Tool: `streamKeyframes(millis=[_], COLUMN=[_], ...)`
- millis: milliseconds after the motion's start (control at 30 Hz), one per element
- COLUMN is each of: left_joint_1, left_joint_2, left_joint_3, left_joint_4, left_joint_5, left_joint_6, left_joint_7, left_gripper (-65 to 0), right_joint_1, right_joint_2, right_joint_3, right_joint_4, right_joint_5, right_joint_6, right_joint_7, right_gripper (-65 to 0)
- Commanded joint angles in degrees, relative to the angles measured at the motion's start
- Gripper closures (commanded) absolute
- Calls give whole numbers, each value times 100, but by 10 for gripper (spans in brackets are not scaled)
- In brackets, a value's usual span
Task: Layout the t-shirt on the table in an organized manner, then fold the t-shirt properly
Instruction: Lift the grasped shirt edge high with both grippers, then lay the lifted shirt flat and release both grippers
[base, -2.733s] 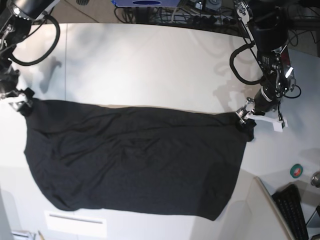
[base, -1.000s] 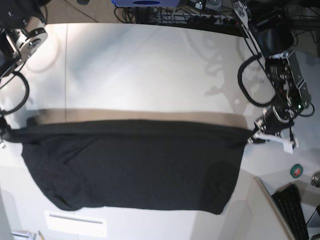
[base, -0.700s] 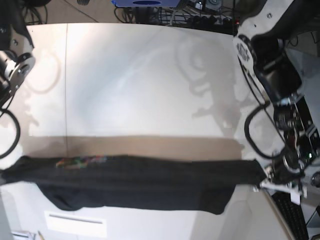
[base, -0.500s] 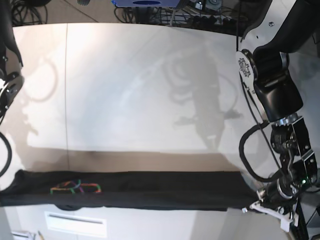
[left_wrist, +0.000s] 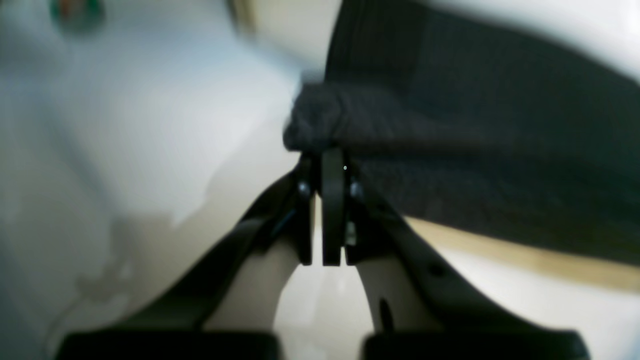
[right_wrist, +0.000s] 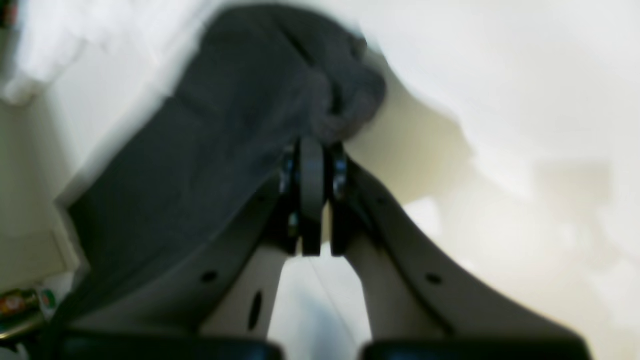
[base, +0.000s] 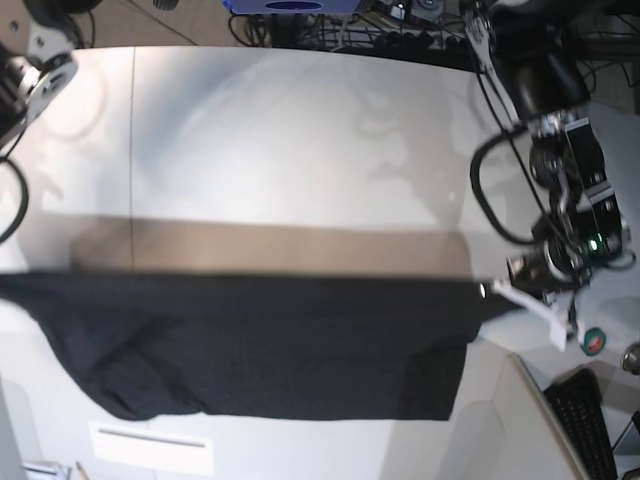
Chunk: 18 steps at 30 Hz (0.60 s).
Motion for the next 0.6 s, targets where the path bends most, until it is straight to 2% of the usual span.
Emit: streamKeyframes(millis=[0, 100, 233, 333, 567], left_joint_1=[36, 687, 1381, 1716, 2313], left_joint_2=[-76, -76, -76, -128, -120], left_joint_3=[-21, -38, -223, -249, -724], left_joint_4=[90, 64, 29, -33, -15], left_joint_5=[-6, -6, -6, -6, -6], left_joint_6=[21, 21, 21, 21, 12], left_joint_7=[-163, -550, -1095, -1218, -1227], left_gripper=[0, 0, 0, 0, 0], right_joint_1=[-39, -742, -1516, -1991, -2800], right_joint_2=[64, -182, -332, -411, -631], right_joint_3=[61, 228, 210, 210, 228], right_joint_4=[98, 98, 133, 142, 142], right_joint_5=[138, 138, 138, 138, 138], right_joint_6=[158, 572, 774, 826, 1310], right_joint_7=[184, 518, 809, 1020, 1169], right_gripper=[0, 0, 0, 0, 0])
